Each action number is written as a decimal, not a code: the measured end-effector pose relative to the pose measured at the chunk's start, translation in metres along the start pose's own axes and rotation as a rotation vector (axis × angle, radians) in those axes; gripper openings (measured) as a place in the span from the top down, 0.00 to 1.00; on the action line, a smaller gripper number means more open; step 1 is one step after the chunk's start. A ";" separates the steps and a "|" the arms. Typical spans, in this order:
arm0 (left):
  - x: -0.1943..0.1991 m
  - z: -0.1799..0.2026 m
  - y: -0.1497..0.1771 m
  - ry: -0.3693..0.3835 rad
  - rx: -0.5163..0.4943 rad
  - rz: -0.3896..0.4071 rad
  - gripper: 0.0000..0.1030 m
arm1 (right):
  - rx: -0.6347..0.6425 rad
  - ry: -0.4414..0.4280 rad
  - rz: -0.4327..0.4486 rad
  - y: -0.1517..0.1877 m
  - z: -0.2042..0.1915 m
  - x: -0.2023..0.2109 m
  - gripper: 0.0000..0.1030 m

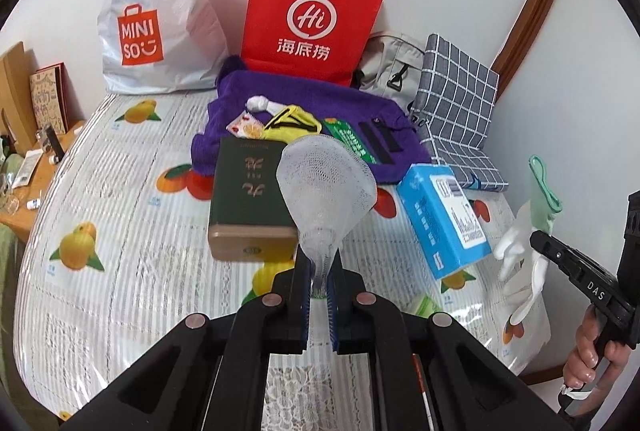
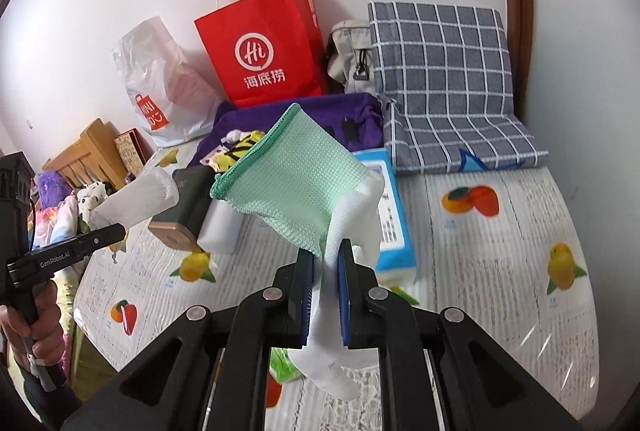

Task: Organize soft objects
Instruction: 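Carry the mesh bag in the left tool and the glove in the right tool toward the towel, then open the left tool to drop the mesh bag while the right tool releases the glove, then move the right tool to the white sponge block while the left tool reaches the green tissue pack, then close the right tool on the sponge block while the left tool grasps the green tissue pack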

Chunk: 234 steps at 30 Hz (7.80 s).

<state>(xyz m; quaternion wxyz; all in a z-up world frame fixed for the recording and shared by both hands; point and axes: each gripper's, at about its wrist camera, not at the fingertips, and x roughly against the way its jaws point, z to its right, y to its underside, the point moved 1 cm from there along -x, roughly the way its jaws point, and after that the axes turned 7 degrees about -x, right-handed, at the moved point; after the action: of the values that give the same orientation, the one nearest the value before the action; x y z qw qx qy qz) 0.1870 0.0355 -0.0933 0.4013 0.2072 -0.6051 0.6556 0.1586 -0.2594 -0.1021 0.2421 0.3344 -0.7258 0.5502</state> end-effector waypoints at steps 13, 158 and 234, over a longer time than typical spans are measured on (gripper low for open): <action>-0.005 -0.007 -0.034 -0.012 -0.013 0.021 0.93 | 0.032 -0.024 0.040 -0.044 -0.020 -0.009 0.89; -0.034 -0.088 -0.034 -0.008 0.154 -0.107 0.33 | 0.099 -0.193 -0.289 0.014 -0.106 -0.178 0.78; -0.087 0.135 0.083 0.096 -0.388 -0.230 0.28 | -0.090 0.124 -0.088 0.112 0.084 -0.041 0.47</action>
<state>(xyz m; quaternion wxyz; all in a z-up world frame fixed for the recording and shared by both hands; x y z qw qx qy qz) 0.1449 -0.1139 -0.1862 0.5342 0.1624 -0.6725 0.4858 0.1029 -0.3119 -0.2256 0.3253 0.3200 -0.7180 0.5256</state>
